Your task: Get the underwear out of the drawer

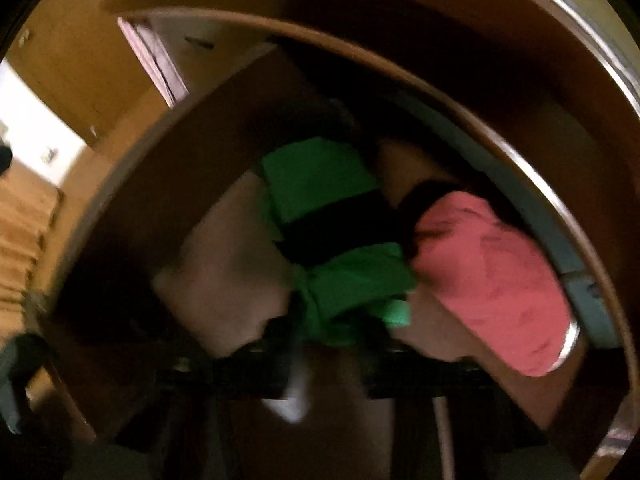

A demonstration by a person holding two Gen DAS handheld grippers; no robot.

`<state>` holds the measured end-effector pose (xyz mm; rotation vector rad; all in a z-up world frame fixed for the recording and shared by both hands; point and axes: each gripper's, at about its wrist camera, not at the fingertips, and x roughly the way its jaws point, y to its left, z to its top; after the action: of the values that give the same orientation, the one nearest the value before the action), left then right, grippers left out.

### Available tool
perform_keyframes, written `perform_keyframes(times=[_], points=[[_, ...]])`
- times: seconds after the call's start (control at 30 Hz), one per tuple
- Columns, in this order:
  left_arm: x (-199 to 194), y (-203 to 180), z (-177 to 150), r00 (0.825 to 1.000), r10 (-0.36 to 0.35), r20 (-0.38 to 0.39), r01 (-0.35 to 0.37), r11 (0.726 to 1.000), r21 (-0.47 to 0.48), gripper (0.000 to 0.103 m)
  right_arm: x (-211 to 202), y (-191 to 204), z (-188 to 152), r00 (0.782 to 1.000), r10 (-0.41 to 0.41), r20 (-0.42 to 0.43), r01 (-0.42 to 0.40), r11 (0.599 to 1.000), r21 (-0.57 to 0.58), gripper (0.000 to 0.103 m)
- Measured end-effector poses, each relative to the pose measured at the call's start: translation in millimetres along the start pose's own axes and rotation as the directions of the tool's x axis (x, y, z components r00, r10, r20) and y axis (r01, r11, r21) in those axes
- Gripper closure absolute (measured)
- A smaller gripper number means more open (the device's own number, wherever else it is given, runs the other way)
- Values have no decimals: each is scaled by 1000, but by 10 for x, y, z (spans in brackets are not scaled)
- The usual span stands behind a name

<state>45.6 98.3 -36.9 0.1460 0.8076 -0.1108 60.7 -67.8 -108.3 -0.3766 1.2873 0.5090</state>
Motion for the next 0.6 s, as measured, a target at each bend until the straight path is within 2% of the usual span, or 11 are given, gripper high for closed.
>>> perform_keyframes(times=[0.17,0.33,0.47,0.5,0.53,0.6], points=[[35,-51,33,999,-34,-9,34,999,-3,0,-68,-109,-315,992,107,-69,-109,993,-39,86],[96,-170,40,997,-76,-30,76,997,10,0,-177,-217,-744,973,213,-88,-213,977,5,85],[113,-294,50,995,-88,-42,90,995,40,0,-411,-465,-901,942,330,55,-334,933,132,81],[114,-336,59,994,-95,-45,97,994,55,0,-470,-563,-926,938,332,98,-345,924,164,79],[119,-364,69,994,-101,-49,104,992,65,0,-531,-689,-961,942,305,143,-329,922,202,71],[131,-431,88,992,-111,-56,116,989,88,0,-602,-910,-1041,958,205,200,-254,930,266,63]])
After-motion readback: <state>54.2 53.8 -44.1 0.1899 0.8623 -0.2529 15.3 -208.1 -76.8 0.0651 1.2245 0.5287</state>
